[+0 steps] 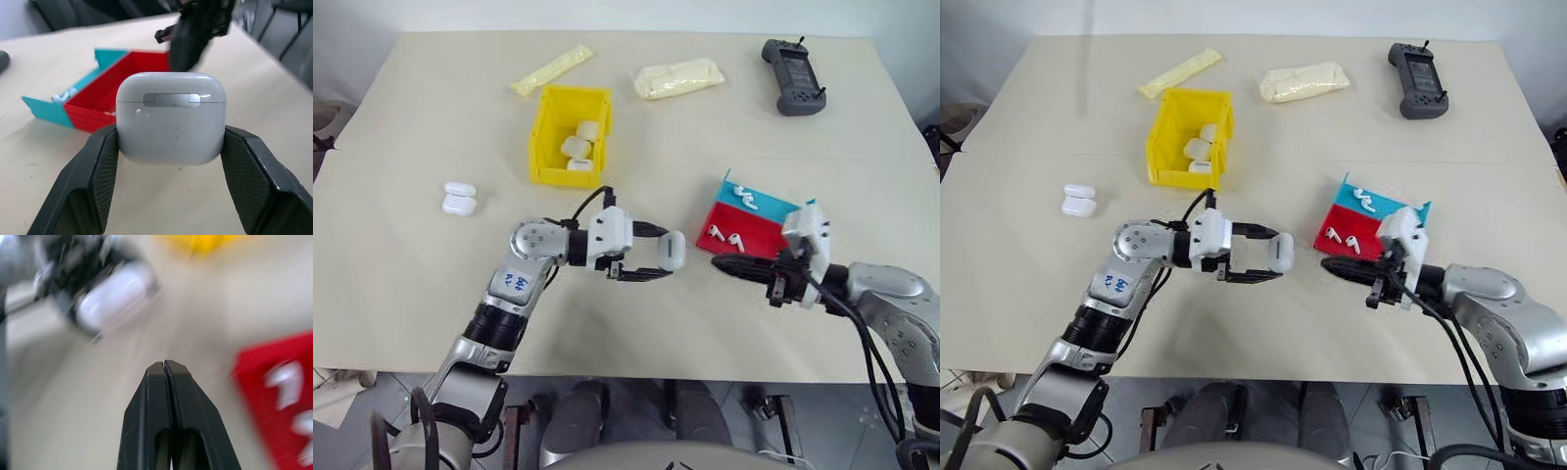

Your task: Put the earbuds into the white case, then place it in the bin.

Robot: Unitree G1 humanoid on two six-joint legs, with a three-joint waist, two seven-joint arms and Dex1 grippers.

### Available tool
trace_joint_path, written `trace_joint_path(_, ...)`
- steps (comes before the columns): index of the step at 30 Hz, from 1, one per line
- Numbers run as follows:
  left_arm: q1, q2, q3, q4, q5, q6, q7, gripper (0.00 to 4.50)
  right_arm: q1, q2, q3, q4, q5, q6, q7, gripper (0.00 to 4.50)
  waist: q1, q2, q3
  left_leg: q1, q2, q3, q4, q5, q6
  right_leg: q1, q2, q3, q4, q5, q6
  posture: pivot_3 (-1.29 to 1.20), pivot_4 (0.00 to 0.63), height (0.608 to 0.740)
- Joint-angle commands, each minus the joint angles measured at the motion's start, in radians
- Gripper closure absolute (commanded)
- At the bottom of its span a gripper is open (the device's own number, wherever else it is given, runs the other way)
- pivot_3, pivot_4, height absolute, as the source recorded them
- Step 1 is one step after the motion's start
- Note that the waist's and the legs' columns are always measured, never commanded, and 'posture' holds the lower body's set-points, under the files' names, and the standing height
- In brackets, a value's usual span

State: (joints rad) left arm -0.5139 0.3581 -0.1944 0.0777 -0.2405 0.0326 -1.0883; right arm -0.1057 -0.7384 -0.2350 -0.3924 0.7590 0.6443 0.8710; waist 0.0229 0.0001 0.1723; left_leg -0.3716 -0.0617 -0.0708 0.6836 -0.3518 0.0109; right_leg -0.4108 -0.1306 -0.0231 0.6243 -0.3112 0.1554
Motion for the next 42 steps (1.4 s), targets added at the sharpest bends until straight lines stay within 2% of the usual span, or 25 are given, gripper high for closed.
trace_joint_path(1, 0.059, 0.002, 0.109, -0.101, -0.066, 0.033, 0.103, 1.73, 0.064, -0.019, -0.102, -0.063, 0.007, -0.046, 0.006, 4.08, 0.002, 0.000, 0.000, 0.000, 0.000, 0.000, 0.000, 0.000, 0.000, 0.000, 0.000, 0.000, 0.000, 0.000, 0.000, 0.00, 0.150, 0.740)
trace_joint_path(8, 0.123, 0.010, 0.286, -0.198, -0.062, 0.181, 0.389, 1.73, 0.120, 0.048, -0.168, -0.090, -0.081, -0.234, -0.038, 1.86, 0.004, 0.000, 0.000, 0.001, -0.001, 0.000, 0.001, 0.000, 0.000, 0.001, 0.000, 0.001, 0.001, 0.000, 0.000, 0.00, 0.150, 0.740)
trace_joint_path(13, -0.083, -0.009, 0.399, -0.091, -0.171, 0.448, 0.564, 1.73, 0.195, 0.053, -0.150, -0.113, -0.113, -0.274, -0.023, 0.18, 0.016, -0.001, 0.001, 0.001, -0.002, -0.001, 0.002, 0.000, 0.000, 0.001, -0.001, 0.001, 0.002, 0.000, 0.000, 0.00, 0.150, 0.740)
trace_joint_path(14, -0.131, -0.010, 0.404, -0.051, -0.172, 0.469, 0.578, 1.73, 0.208, 0.056, -0.143, -0.115, -0.119, -0.282, -0.021, 0.03, 0.016, -0.002, 0.001, 0.001, -0.002, -0.001, 0.002, 0.000, 0.000, 0.001, -0.001, 0.001, 0.002, 0.000, 0.000, 0.00, 0.150, 0.740)
trace_joint_path(16, -0.246, -0.020, 0.406, 0.083, -0.155, 0.449, 0.595, 1.73, 0.217, 0.062, -0.135, -0.111, -0.126, -0.297, -0.024, 0.03, 0.015, -0.002, 0.001, 0.001, -0.004, -0.001, 0.002, 0.000, 0.000, 0.001, -0.001, 0.001, 0.002, 0.000, 0.000, 0.00, 0.150, 0.740)
trace_joint_path(18, -0.386, -0.025, 0.381, 0.304, -0.090, 0.375, 0.615, 1.73, 0.211, 0.066, -0.130, -0.105, -0.127, -0.304, -0.029, 0.03, 0.018, -0.002, 0.001, 0.001, -0.005, -0.001, 0.002, 0.000, 0.001, 0.001, -0.002, 0.001, 0.003, 0.000, 0.001, 0.00, 0.150, 0.740)
trace_joint_path(23, -0.578, -0.011, 0.341, 0.730, 0.030, 0.207, 0.649, 1.73, 0.203, 0.074, -0.122, -0.107, -0.130, -0.319, -0.036, 0.03, 0.006, -0.002, 0.001, 0.001, -0.009, 0.000, 0.000, 0.000, 0.001, 0.001, -0.001, 0.001, 0.002, 0.000, 0.001, 0.00, 0.150, 0.740)
trace_joint_path(25, -0.624, -0.005, 0.339, 0.838, 0.053, 0.167, 0.658, 1.73, 0.204, 0.078, -0.123, -0.112, -0.129, -0.320, -0.042, 0.03, -0.002, -0.003, 0.001, 0.001, -0.009, 0.000, -0.001, 0.000, 0.001, 0.000, -0.001, 0.001, 0.002, 0.000, 0.001, 0.00, 0.150, 0.740)
trace_joint_path(28, -0.656, -0.005, 0.351, 0.907, 0.043, 0.132, 0.612, 1.73, 0.210, 0.085, -0.124, -0.123, -0.129, -0.316, -0.053, 0.03, -0.004, -0.005, 0.002, 0.001, -0.009, 0.000, -0.001, 0.000, 0.001, -0.002, -0.001, 0.001, 0.003, 0.000, 0.001, 0.00, 0.150, 0.740)
trace_joint_path(30, -0.659, 0.001, 0.344, 0.913, 0.042, 0.133, 0.566, 1.01, 0.214, 0.088, -0.125, -0.131, -0.128, -0.312, -0.062, 0.00, -0.001, -0.005, 0.002, 0.000, -0.009, 0.000, -0.001, 0.000, 0.001, -0.002, -0.001, 0.001, 0.003, 0.000, 0.001, 0.00, 0.150, 0.740)
trace_joint_path(33, -0.589, 0.038, 0.308, 0.821, 0.057, 0.085, 0.440, 0.18, 0.222, 0.089, -0.122, -0.145, -0.125, -0.305, -0.070, 0.00, -0.001, -0.005, 0.002, 0.000, -0.009, 0.000, 0.000, 0.000, 0.001, -0.002, -0.001, 0.001, 0.003, 0.000, 0.001, 0.00, 0.150, 0.740)
trace_joint_path(34, -0.571, 0.047, 0.303, 0.797, 0.059, 0.080, 0.421, 0.03, 0.223, 0.088, -0.122, -0.148, -0.125, -0.304, -0.070, 0.00, -0.002, -0.005, 0.002, 0.000, -0.009, 0.000, 0.000, 0.000, 0.001, -0.002, -0.001, 0.001, 0.003, 0.000, 0.001, 0.00, 0.150, 0.740)
trace_joint_path(36, -0.529, 0.072, 0.293, 0.733, 0.049, 0.107, 0.362, 0.03, 0.223, 0.086, -0.121, -0.151, -0.122, -0.301, -0.070, 0.00, -0.001, -0.005, 0.002, 0.001, -0.009, 0.000, 0.000, 0.000, 0.001, -0.002, -0.001, 0.001, 0.003, 0.000, 0.001, 0.00, 0.150, 0.740)
trace_joint_path(39, -0.379, 0.175, 0.282, 0.509, -0.005, 0.136, 0.164, 0.03, 0.214, 0.067, -0.112, -0.142, -0.118, -0.297, -0.045, 0.00, -0.011, -0.005, 0.002, 0.001, -0.008, 0.000, 0.000, 0.000, 0.001, -0.002, -0.001, 0.002, 0.003, 0.000, 0.001, 0.00, 0.150, 0.740)
trace_joint_path(42, -0.269, 0.247, 0.287, 0.352, -0.038, 0.156, 0.074, 0.03, 0.204, 0.045, -0.104, -0.122, -0.116, -0.298, -0.009, 0.00, -0.022, -0.005, 0.002, 0.001, -0.003, -0.001, -0.001, 0.000, 0.001, -0.002, -0.001, 0.001, 0.003, 0.000, 0.001, 0.00, 0.150, 0.740)
